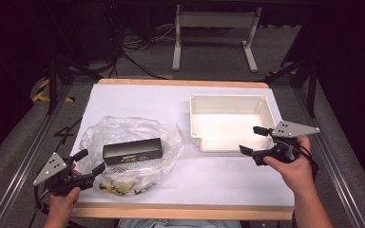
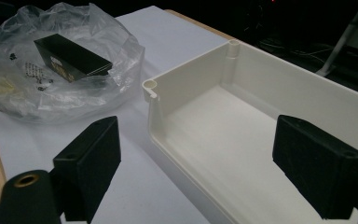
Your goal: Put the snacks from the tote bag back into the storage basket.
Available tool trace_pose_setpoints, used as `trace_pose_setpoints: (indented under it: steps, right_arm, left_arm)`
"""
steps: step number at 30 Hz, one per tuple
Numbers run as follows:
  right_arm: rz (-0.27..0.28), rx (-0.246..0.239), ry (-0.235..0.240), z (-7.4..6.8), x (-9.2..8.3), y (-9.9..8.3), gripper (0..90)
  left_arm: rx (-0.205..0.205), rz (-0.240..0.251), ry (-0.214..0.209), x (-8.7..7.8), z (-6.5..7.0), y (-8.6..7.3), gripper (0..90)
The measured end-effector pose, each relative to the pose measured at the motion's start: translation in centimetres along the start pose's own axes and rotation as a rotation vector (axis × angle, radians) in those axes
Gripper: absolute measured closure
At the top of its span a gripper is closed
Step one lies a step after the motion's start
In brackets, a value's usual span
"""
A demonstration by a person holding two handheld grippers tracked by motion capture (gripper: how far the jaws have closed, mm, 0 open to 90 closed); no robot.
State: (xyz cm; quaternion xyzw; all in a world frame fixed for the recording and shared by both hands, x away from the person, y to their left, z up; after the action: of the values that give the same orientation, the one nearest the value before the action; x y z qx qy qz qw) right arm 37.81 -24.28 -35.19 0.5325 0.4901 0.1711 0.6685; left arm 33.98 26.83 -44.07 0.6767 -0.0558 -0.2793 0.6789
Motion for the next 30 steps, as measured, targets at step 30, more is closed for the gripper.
trace_pose_setpoints:
  steps: [30]
  right_arm:
    - [-0.176, -0.259, 0.233, -2.7, 3.3, 5.8, 14.4]
  left_arm:
    - [-0.001, 0.012, -0.003, 0.0, 0.1, 0.1, 16.5]
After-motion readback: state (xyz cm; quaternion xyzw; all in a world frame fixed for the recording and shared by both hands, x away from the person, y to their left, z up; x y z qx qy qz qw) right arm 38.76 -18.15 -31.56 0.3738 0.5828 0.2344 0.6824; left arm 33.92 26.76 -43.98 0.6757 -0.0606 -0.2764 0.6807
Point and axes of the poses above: each handheld gripper's, and its own axes: x roughly forward along the jaws, y roughly out of its top, z roughly to its right, the point moved 6 cm from there along x, roughly forward along the jaws, and after that the axes turned 11 degrees about y, right-handed, at the moved point
